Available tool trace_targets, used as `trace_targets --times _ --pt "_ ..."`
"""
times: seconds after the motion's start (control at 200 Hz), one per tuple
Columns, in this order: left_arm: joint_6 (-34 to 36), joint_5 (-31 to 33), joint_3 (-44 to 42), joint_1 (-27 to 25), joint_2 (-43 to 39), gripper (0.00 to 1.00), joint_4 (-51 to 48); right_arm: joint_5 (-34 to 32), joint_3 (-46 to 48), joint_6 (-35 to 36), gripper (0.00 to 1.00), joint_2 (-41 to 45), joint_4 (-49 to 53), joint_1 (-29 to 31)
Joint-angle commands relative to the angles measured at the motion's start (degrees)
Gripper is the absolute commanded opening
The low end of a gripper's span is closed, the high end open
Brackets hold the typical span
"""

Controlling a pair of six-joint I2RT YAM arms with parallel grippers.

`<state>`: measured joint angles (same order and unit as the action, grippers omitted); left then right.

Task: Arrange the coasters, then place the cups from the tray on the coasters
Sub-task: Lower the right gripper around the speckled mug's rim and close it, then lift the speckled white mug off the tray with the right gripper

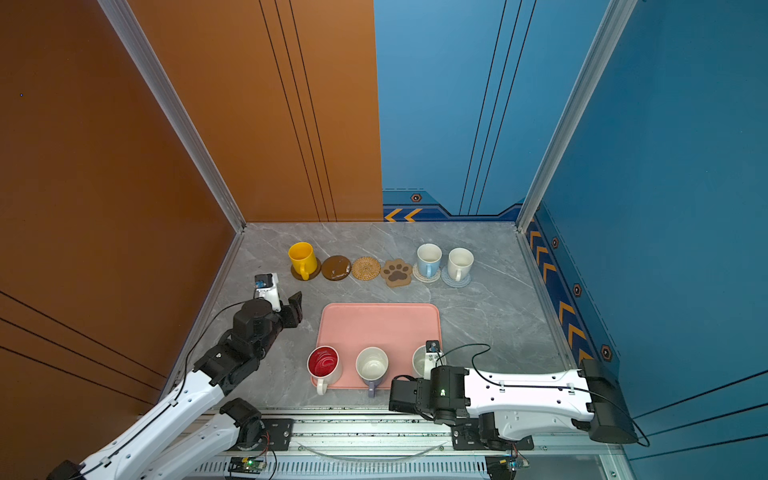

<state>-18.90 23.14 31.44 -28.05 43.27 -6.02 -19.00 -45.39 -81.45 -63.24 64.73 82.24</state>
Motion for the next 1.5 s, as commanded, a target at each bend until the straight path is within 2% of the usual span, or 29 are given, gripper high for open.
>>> trace_targets --times 0.0,0.516,1.202,1.422,1.457,1.497 --pt "-0.35 -0.03 -0.87 0.75 -0.89 0.65 -1.19 0.36 1.08 0.52 0.5 0.76 -1.45 -1.31" --pt "-0.33 -0.04 -1.03 1.07 -0.55 0.65 -1.1 2.45 3.5 3.73 0.4 -1.88 -6.66 -5.81" --pt "-0.35 -0.5 -1.07 1.56 -0.28 0.66 -0.75 4.33 5.41 5.2 0.29 -3.2 -8.43 -8.23" --pt "-0.35 -0.55 -1.17 1.59 -0.27 0.66 -0.84 4.8 5.75 5.59 0.23 -3.62 -9.44 -8.67" --pt "-0.35 -0.55 -1.21 1.6 -0.24 0.66 -0.83 4.83 5.79 5.6 0.19 -3.7 -9.45 -8.72" --pt "-0.33 -0.61 -1.21 1.59 -0.29 0.66 -0.83 4.88 5.75 5.6 0.1 -3.86 -9.45 -8.81"
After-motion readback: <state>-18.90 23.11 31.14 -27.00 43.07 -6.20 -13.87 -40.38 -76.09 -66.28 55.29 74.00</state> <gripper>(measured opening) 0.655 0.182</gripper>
